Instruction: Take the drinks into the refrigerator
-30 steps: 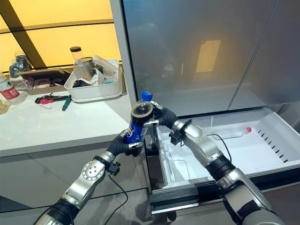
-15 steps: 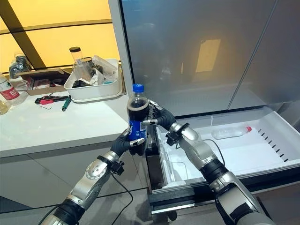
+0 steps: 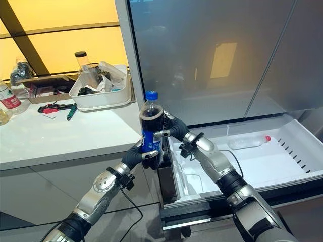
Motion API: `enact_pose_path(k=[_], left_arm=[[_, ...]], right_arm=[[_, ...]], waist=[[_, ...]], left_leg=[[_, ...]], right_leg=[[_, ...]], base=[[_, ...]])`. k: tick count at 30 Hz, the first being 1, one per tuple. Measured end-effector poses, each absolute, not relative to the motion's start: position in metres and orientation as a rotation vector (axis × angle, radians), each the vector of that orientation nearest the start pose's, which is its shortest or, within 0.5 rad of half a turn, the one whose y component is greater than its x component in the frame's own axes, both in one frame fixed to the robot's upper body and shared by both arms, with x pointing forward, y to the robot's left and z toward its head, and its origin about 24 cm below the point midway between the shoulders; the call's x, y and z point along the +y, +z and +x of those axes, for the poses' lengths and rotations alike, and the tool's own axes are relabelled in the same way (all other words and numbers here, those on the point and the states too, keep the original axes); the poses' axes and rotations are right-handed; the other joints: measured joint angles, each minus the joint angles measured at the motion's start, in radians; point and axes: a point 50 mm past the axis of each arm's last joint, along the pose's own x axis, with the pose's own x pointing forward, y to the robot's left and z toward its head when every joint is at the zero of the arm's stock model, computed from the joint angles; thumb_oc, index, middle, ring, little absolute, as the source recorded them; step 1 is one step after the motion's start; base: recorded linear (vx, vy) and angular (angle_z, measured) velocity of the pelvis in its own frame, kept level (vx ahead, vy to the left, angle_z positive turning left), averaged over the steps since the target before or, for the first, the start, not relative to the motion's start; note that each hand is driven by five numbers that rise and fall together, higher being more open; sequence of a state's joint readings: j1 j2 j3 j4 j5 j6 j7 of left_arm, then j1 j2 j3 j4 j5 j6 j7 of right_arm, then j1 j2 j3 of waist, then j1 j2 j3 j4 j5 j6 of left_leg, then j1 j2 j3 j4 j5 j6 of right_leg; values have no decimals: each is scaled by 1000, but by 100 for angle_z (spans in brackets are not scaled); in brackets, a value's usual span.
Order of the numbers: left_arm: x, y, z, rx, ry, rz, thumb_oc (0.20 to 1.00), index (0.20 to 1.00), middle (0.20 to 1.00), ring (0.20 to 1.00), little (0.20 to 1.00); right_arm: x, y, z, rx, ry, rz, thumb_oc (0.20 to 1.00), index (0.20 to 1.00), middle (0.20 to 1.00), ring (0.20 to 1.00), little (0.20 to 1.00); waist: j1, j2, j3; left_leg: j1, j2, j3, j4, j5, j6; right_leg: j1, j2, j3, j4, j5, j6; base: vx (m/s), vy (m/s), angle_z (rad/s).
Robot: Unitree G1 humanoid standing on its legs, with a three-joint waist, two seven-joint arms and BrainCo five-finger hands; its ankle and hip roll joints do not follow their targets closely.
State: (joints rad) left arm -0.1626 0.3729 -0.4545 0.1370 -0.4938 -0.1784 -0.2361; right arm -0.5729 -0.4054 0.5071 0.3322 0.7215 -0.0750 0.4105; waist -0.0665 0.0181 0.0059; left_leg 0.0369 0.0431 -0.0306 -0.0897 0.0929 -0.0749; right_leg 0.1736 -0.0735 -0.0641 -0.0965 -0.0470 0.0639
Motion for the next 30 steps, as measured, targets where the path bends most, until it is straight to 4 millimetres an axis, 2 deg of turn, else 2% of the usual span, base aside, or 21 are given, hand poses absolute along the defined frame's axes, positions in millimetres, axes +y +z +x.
enact_pose_path(k=[1,19,20,21,22,25,30], left_arm=[[110,44,259,-20,-631,-87,200,200,200,200,200],[108,41,261,34,-628,-158,200,200,200,200,200],[108,41,261,35,-628,-159,225,225,225,225,225],[108,41,261,35,-628,-159,536,536,536,536,536],[108,41,261,35,-628,-158,1000,1000,1000,1000,1000],[107,46,264,12,-626,-163,1000,1000,1000,1000,1000],[107,41,261,26,-610,-174,1000,1000,1000,1000,1000]], right_arm=[[-91,107,324,-84,857,105,200,200,200,200,200],[-91,107,324,-85,840,101,200,200,200,200,200],[-91,107,324,-86,838,102,200,200,200,200,200],[-91,107,325,-86,836,102,200,200,200,200,200],[-91,107,325,-86,834,100,200,200,200,200,200],[-93,105,324,-81,817,89,200,200,200,200,200],[-96,97,319,-79,774,114,200,200,200,200,200]], waist=[[-1,0,0],[-5,2,-1],[-5,2,-1],[-5,2,-1],[-5,2,-2],[-1,4,-3],[3,7,-5]], left_leg=[[0,0,0,0,0,0],[2,1,2,0,0,0],[2,1,2,0,0,0],[2,1,2,0,0,0],[2,1,2,0,0,0],[2,1,2,0,0,0],[2,1,0,0,0,0]], right_leg=[[0,0,0,0,0,0],[0,1,2,5,0,0],[0,1,2,5,0,0],[0,1,2,5,0,0],[0,1,2,5,0,0],[0,1,2,5,0,0],[0,2,0,4,0,0]], base=[[0,0,0],[0,0,0],[0,0,0],[0,0,0],[0,0,0],[0,0,0],[0,0,0]])
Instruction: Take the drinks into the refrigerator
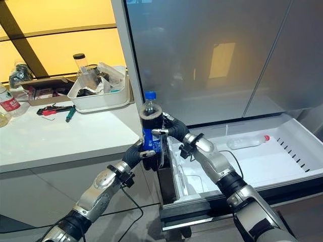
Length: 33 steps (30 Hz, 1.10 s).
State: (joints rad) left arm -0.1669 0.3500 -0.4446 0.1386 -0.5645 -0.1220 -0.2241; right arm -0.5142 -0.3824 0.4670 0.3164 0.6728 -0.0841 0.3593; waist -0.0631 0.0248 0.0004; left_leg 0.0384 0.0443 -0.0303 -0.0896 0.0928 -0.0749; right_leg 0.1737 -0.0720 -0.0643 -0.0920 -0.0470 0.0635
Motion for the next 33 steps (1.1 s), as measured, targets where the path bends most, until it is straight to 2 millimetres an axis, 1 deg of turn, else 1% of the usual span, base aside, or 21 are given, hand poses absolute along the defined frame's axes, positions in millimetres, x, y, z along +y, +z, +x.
enact_pose_path(k=[3,5,6,7,8,10,11,12,13,17,18,19,21,23,24,26,27,30,33], left_arm=[[110,33,254,41,-561,-222,1000,1000,1000,1000,1000],[111,24,245,68,-532,-251,1000,1000,1000,1000,1000],[115,17,239,80,-498,-270,1000,1000,1000,1000,1000],[117,16,238,82,-485,-275,1000,1000,1000,1000,1000],[126,15,236,76,-433,-289,1000,1000,1000,1000,1000],[136,14,235,66,-376,-296,1000,1000,1000,1000,1000],[146,13,234,63,-335,-290,1000,1000,1000,1000,1000],[150,12,234,62,-319,-289,1000,1000,1000,1000,1000],[156,11,232,66,-287,-291,1000,1000,1000,1000,1000],[157,7,228,77,-279,-288,1000,1000,1000,1000,1000],[157,7,228,76,-279,-287,1000,1000,1000,1000,1000],[157,8,228,72,-279,-277,1000,1000,1000,1000,1000],[158,8,228,71,-272,-270,1000,1000,1000,1000,1000],[160,8,227,72,-262,-268,1000,1000,1000,1000,1000],[161,7,226,74,-256,-268,1000,1000,1000,1000,1000],[167,7,224,74,-231,-266,1000,1000,1000,1000,1000],[170,9,222,64,-217,-267,1000,1000,1000,1000,1000],[176,7,217,70,-192,-256,1000,1000,1000,1000,1000],[181,7,215,75,-191,-217,1000,1000,1000,1000,1000]], right_arm=[[-99,89,311,-77,748,113,200,200,200,200,200],[-101,81,305,-58,735,97,200,200,200,200,200],[-105,74,301,-37,716,89,200,200,200,200,200],[-108,71,300,-27,702,81,200,200,200,200,200],[-122,62,296,-2,646,67,200,200,200,200,200],[-137,56,293,21,580,52,200,200,200,200,200],[-150,53,292,34,527,32,200,200,200,200,200],[-157,52,291,37,501,32,200,200,200,200,200],[-169,51,290,39,443,32,200,200,200,200,200],[-193,58,292,13,329,17,200,200,200,200,200],[-195,60,292,7,321,13,200,200,200,200,200],[-202,65,293,-11,293,-2,200,200,200,200,200],[-209,72,292,-39,257,-5,200,200,200,200,200],[-219,85,290,-106,205,-1,200,200,200,200,200],[-222,89,289,-122,194,-3,200,200,200,200,200],[-228,99,288,-169,166,-11,200,200,200,200,200],[-234,106,285,-197,144,-22,200,200,200,200,200],[-246,114,281,-246,84,-14,200,200,200,200,200],[-259,116,275,-254,33,-29,200,200,200,200,200]], waist=[[3,0,0],[7,0,0],[9,1,0],[9,1,0],[26,1,0],[27,1,0],[27,3,1],[29,3,1],[28,3,2],[26,5,3],[26,6,4],[26,7,5],[26,8,5],[25,7,8],[25,8,9],[24,8,18],[25,7,23],[25,4,25],[25,2,36]], left_leg=[[-1,0,-1,0,0,0],[-3,0,-1,0,0,0],[-3,2,-1,0,0,0],[-4,3,-2,0,0,0],[-5,3,-3,-2,-1,0],[-8,3,-4,-5,-4,6],[-15,3,-5,-5,-4,5],[-16,3,-5,-5,-4,6],[-16,1,-6,-5,-4,5],[-18,-5,-7,-2,0,0],[-18,-5,-7,-1,0,0],[-18,-5,-7,-1,0,0],[-22,-4,-7,-1,0,0],[-27,-4,-5,-1,0,0],[-27,-5,-5,-1,0,0],[-27,-5,-4,-1,0,0],[-30,-5,-4,-1,0,0],[-34,-5,-3,-1,0,0],[-34,-6,-3,-1,0,0]], right_leg=[[-1,-1,-1,0,0,0],[-2,-2,-1,-1,0,0],[-3,-2,-2,-3,-1,0],[-3,-1,-2,-4,-1,0],[-3,-1,-3,-5,-1,0],[-4,-1,-4,-5,-1,0],[-7,-1,-8,-5,-2,1],[-8,-1,-10,-5,-2,1],[-9,-2,-11,-5,-2,1],[-11,-3,-11,-5,-3,2],[-12,-3,-10,-5,-3,3],[-13,-3,-10,-5,-4,3],[-17,-3,-9,-5,-4,3],[-21,-3,-9,-5,-3,3],[-21,-3,-9,-5,-4,3],[-22,-3,-9,-5,-4,3],[-24,-3,-9,-5,-4,3],[-29,-4,-8,-5,-4,3],[-30,-3,-6,-5,-4,3]], base=[[0,0,0],[0,0,0],[0,0,0],[0,0,0],[0,0,0],[-9,-5,8],[-8,-3,12],[-1,-3,8],[0,0,0],[0,0,0],[6,-6,-3],[0,0,0],[0,0,0],[0,0,0],[0,0,0],[0,0,0],[0,0,0],[0,0,0],[0,0,0]])
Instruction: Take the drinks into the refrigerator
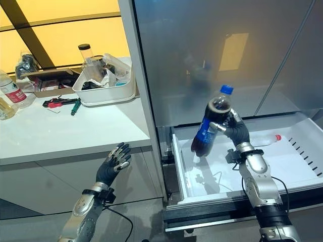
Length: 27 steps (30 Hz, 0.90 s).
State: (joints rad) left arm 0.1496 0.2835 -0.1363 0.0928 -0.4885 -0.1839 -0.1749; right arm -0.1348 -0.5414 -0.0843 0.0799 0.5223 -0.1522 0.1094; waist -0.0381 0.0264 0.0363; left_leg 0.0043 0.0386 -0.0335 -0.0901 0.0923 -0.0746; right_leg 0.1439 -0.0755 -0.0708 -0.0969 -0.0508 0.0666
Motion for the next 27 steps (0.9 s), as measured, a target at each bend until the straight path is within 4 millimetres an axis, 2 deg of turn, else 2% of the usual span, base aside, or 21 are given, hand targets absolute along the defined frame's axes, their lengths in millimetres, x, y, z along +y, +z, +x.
enact_pose_path(k=[2,3,6,9,13,18,22,24,27], left_arm=[[185,9,212,72,-193,-194,1000,1000,1000,1000,1000],[188,15,208,53,-197,-184,1000,1000,1000,1000,1000],[189,16,207,49,-205,-175,1000,1000,1000,1000,1000],[187,22,205,26,-226,-171,1000,1000,1000,1000,1000],[187,20,200,41,-245,-162,1000,1000,1000,1000,1000],[186,19,196,67,-295,-137,1000,1000,1000,1000,1000],[180,22,195,62,-343,-130,1000,1000,1000,1000,1000],[174,21,195,66,-365,-139,1000,1000,1000,1000,1000],[172,21,196,67,-369,-139,1000,1000,1000,1000,1000]], right_arm=[[-271,115,270,-233,2,-82,200,200,200,200,200],[-281,111,265,-198,-24,-148,200,200,200,200,200],[-295,101,262,-121,-68,-257,200,200,200,200,200],[-322,75,257,58,-150,-455,200,200,200,200,200],[-345,37,246,303,-226,-576,200,200,200,200,200],[-346,30,262,376,-191,-716,200,200,200,200,200],[-340,16,271,484,-96,-915,200,200,200,200,200],[-331,6,278,553,7,-1097,200,200,200,200,200],[-315,-2,282,547,124,-1259,200,200,200,200,200]], waist=[[1,-1,9],[1,-4,12],[1,-5,13],[6,-9,19],[22,-8,27],[26,-12,32],[48,-7,37],[56,-3,48],[56,-3,54]], left_leg=[[-3,-1,0,0,0,0],[-7,-1,0,0,0,0],[-11,-1,0,0,0,0],[-15,-2,-5,1,1,0],[-17,-2,-9,1,1,0],[-32,-6,-25,1,5,1],[-44,-8,-31,1,11,1],[-52,-10,-41,1,14,2],[-56,-10,-53,1,16,1]], right_leg=[[-3,-1,0,0,0,0],[-6,-1,0,0,0,0],[-8,-1,0,2,0,0],[-10,-1,-5,5,0,0],[-15,-1,-6,4,-1,1],[-21,-2,-21,0,-1,2],[-27,-2,-30,5,-1,2],[-28,-1,-40,5,-1,2],[-28,0,-50,5,-2,3]], base=[[0,0,0],[0,0,0],[0,0,0],[-6,1,1],[0,0,0],[-21,10,8],[-12,17,9],[-21,18,11],[-23,8,11]])
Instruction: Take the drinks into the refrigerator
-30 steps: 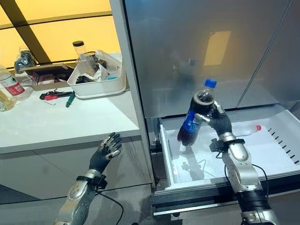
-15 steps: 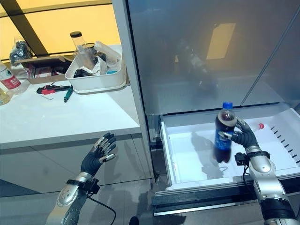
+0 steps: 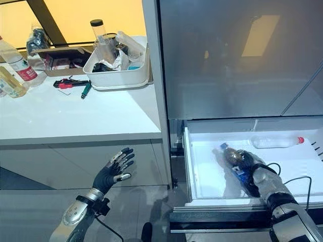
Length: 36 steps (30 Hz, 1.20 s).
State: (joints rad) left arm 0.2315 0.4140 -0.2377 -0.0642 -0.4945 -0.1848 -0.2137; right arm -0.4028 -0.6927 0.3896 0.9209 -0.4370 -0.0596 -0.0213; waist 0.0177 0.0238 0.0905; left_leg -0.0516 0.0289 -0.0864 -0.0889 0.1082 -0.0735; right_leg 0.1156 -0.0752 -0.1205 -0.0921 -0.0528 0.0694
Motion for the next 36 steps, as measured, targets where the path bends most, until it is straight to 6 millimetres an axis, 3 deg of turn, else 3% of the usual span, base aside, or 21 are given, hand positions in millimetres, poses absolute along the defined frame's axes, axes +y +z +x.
enact_pose_path(k=[7,13,17,18,23,27,29,32,36], left_arm=[[165,29,207,25,-369,-137,1000,1000,1000,1000,1000],[165,35,215,-6,-334,-127,1000,1000,1000,1000,1000],[165,37,217,-10,-314,-126,1000,1000,1000,1000,1000],[165,37,218,-13,-309,-125,1000,1000,1000,1000,1000],[166,39,221,-22,-293,-120,1000,1000,1000,1000,1000],[169,41,222,-26,-288,-109,1000,1000,1000,1000,1000],[168,43,224,-34,-294,-107,1000,1000,1000,1000,1000],[177,41,221,-25,-263,-103,1000,1000,1000,1000,1000],[178,39,221,-19,-264,-106,1000,1000,1000,1000,1000]], right_arm=[[-281,-18,289,517,247,-1379,200,200,200,200,200],[-260,-23,295,477,249,-1329,200,200,200,200,200],[-255,-27,298,500,176,-1185,200,200,200,200,200],[-256,-31,296,521,151,-1134,1000,1000,1000,1000,1000],[-254,-30,299,523,102,-1020,1000,1000,1000,1000,1000],[-250,-13,302,394,-42,-692,1000,1000,1000,1000,1000],[-262,-11,298,382,-119,-586,1000,1000,1000,1000,1000],[-275,22,287,174,-241,-381,1000,1000,1000,1000,1000],[-286,37,273,59,-330,-202,1000,1000,1000,1000,1000]], waist=[[-3,-7,6],[-2,-14,25],[-1,-18,26],[-1,-17,27],[0,-16,36],[3,-11,49],[-2,-16,55],[-1,-19,60],[-4,-24,67]], left_leg=[[-30,2,-25,0,10,-6],[-48,3,-30,0,13,-8],[-51,4,-37,0,15,-9],[-53,4,-41,0,15,-10],[-66,3,-56,0,20,-12],[-65,-7,-55,0,22,-9],[-63,-12,-54,0,22,-8],[-51,-20,-51,0,20,-4],[-27,-27,-23,0,11,6]], right_leg=[[-21,6,-21,0,1,-2],[-33,9,-29,0,1,-2],[-35,11,-34,0,0,-3],[-36,11,-39,0,0,-3],[-40,14,-56,0,-1,-6],[-35,5,-55,1,-4,-3],[-32,0,-54,1,-6,0],[-18,-9,-53,1,-9,5],[-5,-20,-44,1,-14,11]], base=[[-49,11,9],[-50,14,3],[-42,16,4],[-16,19,8],[-5,18,12],[0,7,1],[16,6,3],[26,10,2],[31,10,-7]])
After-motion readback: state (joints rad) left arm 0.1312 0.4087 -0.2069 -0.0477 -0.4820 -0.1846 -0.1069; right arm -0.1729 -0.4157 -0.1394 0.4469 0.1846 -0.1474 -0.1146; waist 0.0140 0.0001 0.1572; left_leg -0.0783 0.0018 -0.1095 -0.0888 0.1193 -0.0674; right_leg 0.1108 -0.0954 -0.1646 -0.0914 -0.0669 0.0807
